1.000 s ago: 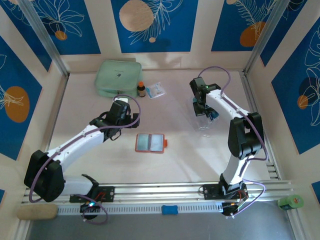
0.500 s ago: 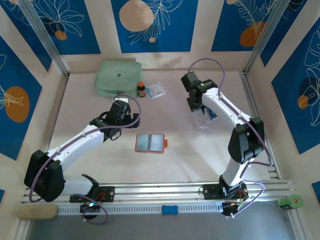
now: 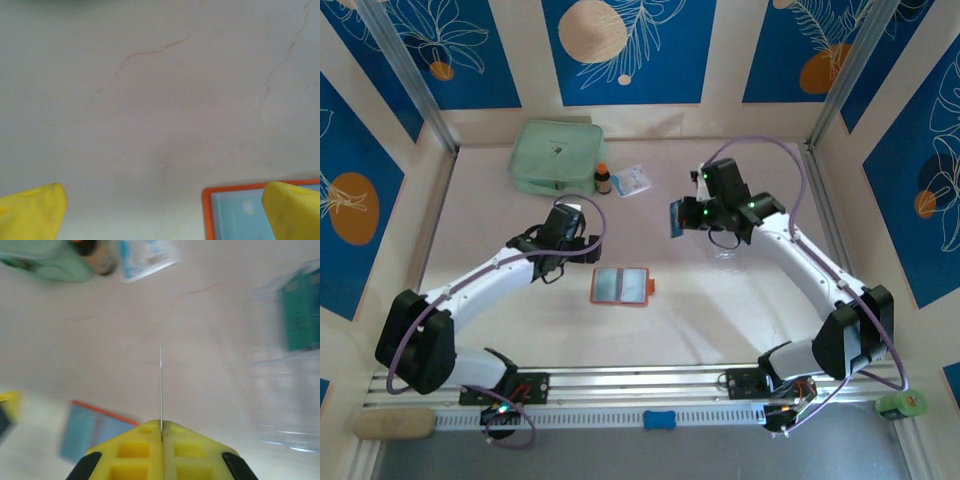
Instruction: Put the credit cards into the card holder
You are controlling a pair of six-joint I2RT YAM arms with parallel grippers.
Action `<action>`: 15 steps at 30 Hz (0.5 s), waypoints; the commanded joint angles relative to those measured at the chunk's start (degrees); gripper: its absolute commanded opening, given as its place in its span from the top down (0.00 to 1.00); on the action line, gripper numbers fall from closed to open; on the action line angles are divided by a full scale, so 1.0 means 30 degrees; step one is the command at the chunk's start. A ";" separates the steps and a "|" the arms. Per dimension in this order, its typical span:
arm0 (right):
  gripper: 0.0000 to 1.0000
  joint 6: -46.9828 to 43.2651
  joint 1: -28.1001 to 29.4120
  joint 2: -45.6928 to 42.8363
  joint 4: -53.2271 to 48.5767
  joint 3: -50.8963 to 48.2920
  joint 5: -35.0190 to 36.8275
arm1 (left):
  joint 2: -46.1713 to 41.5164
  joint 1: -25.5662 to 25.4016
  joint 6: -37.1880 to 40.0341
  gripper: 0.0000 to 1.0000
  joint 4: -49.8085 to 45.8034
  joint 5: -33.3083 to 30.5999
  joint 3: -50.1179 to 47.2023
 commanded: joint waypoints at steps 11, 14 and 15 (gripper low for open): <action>1.00 0.8004 0.3078 0.2594 1.4598 -0.7435 -0.3825 | 0.0873 -0.0443 -0.0870 0.00 -0.0303 0.0981 -0.1740; 1.00 0.8713 0.3437 0.3272 1.7179 -0.8777 -0.3549 | 0.1111 -0.0816 -0.1023 0.00 -0.0122 0.0860 -0.1950; 1.00 0.8888 0.3551 0.3470 1.7650 -0.9070 -0.3377 | 0.1173 -0.0928 -0.1056 0.00 -0.0140 0.0759 -0.1983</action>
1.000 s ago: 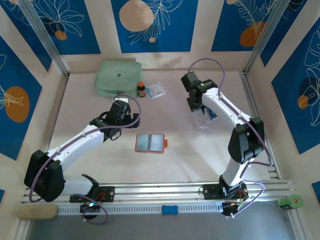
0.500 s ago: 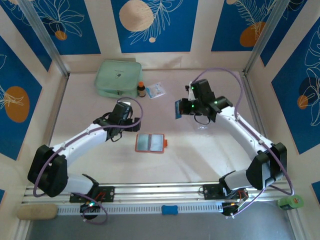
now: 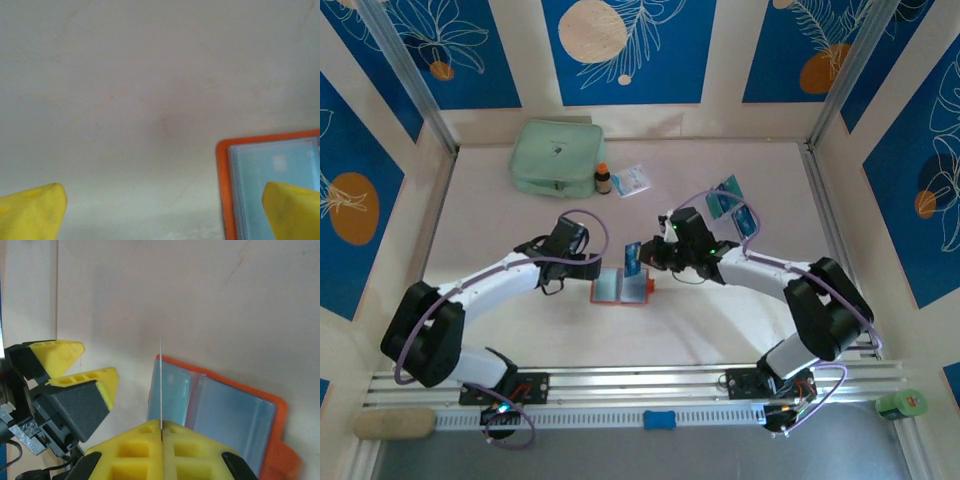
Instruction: Put the credit cards into the card holder
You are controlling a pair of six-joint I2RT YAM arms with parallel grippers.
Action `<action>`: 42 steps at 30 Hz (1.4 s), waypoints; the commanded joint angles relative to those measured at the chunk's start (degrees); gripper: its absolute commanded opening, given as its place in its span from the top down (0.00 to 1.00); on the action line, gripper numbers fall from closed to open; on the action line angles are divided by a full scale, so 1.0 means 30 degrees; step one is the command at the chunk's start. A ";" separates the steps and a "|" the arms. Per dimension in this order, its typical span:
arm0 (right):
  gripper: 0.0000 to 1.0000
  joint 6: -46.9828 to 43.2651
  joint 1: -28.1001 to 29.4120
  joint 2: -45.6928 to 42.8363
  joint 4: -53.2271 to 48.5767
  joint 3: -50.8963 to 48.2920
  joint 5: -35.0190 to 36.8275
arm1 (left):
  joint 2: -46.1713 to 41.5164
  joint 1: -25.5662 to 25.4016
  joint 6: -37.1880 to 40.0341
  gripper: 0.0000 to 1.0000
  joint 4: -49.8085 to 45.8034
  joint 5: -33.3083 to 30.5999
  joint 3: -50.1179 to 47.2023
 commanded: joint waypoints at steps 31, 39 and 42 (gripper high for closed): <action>1.00 0.2486 0.1555 0.2789 0.8736 -0.3227 0.2575 | 0.1317 -0.1916 -0.1150 0.00 0.0681 -0.1302 -0.1320; 1.00 0.2574 0.1687 0.3024 0.9140 -0.3309 0.2742 | 0.1596 -0.1945 -0.1450 0.00 0.0394 -0.1532 -0.1489; 1.00 0.2647 0.1722 0.3135 0.9292 -0.3323 0.2742 | 0.1619 -0.1943 -0.1538 0.00 0.0319 -0.1596 -0.1571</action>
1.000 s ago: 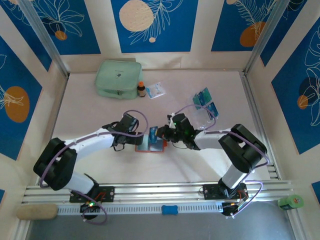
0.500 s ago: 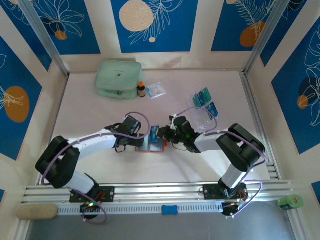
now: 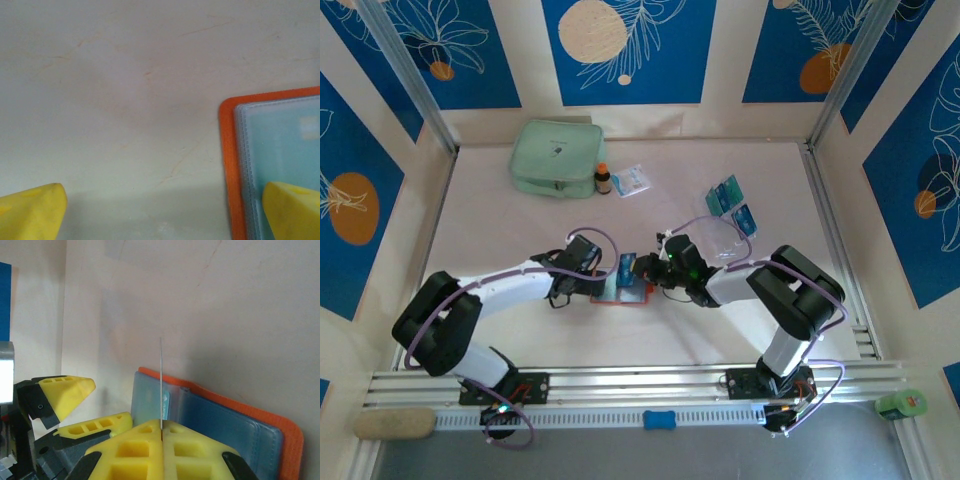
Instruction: Put the credit cards into the card holder
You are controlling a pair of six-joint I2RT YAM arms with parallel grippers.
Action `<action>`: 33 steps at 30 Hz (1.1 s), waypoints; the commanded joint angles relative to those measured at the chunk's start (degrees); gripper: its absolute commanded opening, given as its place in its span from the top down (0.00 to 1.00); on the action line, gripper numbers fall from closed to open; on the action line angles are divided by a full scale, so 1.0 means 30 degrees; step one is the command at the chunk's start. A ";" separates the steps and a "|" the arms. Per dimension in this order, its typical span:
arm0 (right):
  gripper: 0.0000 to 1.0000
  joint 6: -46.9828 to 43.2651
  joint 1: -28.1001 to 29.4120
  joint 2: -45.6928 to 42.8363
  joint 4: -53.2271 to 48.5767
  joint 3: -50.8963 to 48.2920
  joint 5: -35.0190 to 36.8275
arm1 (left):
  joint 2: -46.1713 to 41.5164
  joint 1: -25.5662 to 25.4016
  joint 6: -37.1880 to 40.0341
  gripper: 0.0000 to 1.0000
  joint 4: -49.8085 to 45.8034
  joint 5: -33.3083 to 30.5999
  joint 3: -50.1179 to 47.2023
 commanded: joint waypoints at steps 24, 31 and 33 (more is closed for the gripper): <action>1.00 0.0401 0.0432 0.0566 0.1051 -0.0755 0.0868 | 0.0380 -0.0174 -0.0534 0.00 -0.0394 -0.0453 -0.0565; 1.00 0.0194 0.0680 0.0075 0.0763 -0.1146 0.1513 | 0.0407 -0.0182 -0.0548 0.00 -0.0345 -0.0413 -0.0633; 1.00 0.0084 0.0812 0.0022 0.0557 -0.1079 0.1640 | 0.0424 -0.0182 -0.0581 0.00 -0.0308 -0.0433 -0.0633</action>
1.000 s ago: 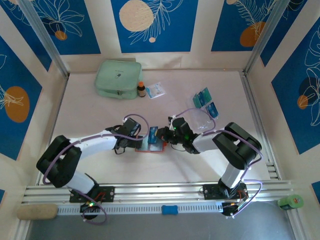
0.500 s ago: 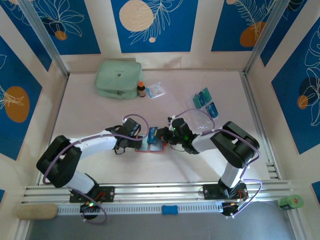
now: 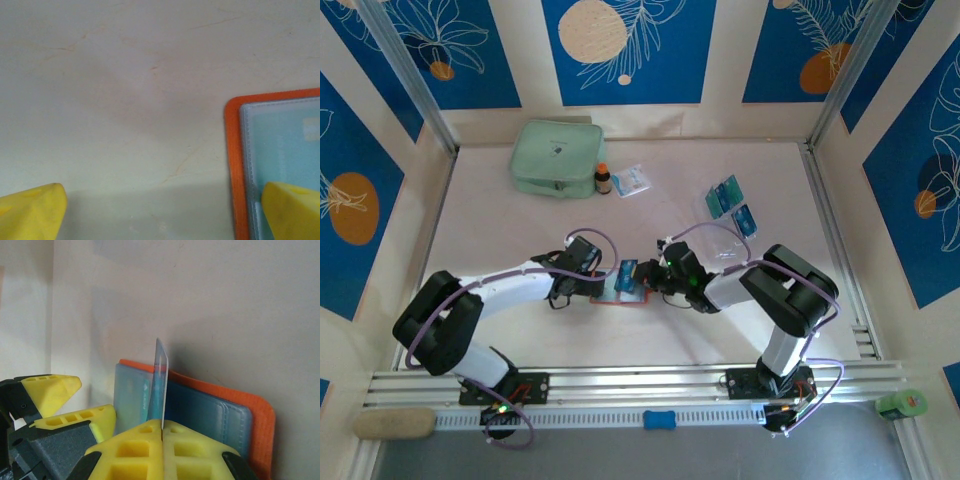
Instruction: Put the credit cards into the card holder
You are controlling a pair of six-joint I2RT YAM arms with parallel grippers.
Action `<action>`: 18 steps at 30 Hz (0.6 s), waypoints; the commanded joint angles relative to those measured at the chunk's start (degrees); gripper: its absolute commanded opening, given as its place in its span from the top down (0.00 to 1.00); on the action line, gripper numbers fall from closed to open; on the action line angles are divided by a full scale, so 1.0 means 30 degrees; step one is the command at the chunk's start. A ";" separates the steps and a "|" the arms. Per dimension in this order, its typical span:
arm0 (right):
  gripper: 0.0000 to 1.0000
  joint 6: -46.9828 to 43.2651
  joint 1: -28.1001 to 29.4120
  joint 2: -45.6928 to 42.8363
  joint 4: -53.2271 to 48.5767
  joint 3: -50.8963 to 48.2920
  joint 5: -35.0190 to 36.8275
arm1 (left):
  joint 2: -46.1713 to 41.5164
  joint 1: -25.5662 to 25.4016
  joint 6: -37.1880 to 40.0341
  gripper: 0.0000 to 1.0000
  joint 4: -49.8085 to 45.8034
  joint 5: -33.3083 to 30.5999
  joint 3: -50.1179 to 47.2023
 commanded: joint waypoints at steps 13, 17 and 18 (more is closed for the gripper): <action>1.00 -0.0337 0.0957 -0.0298 -0.0790 0.0008 0.1163 | 0.0488 -0.0174 -0.0084 0.00 -0.0290 -0.0215 -0.0464; 1.00 -0.0220 0.1141 -0.0195 -0.0704 -0.0029 0.1236 | 0.0483 -0.0189 -0.0075 0.00 -0.0256 -0.0221 -0.0466; 1.00 -0.0173 0.1177 -0.0181 -0.0716 -0.0045 0.1265 | 0.0487 -0.0189 -0.0090 0.00 -0.0237 -0.0214 -0.0464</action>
